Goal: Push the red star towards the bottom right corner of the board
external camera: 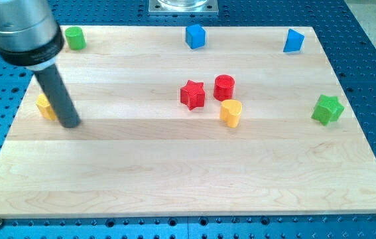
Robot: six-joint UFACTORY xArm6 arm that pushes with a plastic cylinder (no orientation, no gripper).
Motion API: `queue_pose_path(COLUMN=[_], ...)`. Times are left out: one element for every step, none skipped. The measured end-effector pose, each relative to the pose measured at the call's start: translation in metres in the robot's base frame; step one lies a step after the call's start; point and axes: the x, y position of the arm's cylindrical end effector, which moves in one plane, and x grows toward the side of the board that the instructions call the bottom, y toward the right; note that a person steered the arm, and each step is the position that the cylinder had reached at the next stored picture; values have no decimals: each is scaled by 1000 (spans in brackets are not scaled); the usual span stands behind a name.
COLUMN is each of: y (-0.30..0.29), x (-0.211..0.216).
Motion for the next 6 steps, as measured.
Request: queue_pose_path(y=[68,119,121,148,166,167], x=[-26,-52,-55,-78,-107,-108])
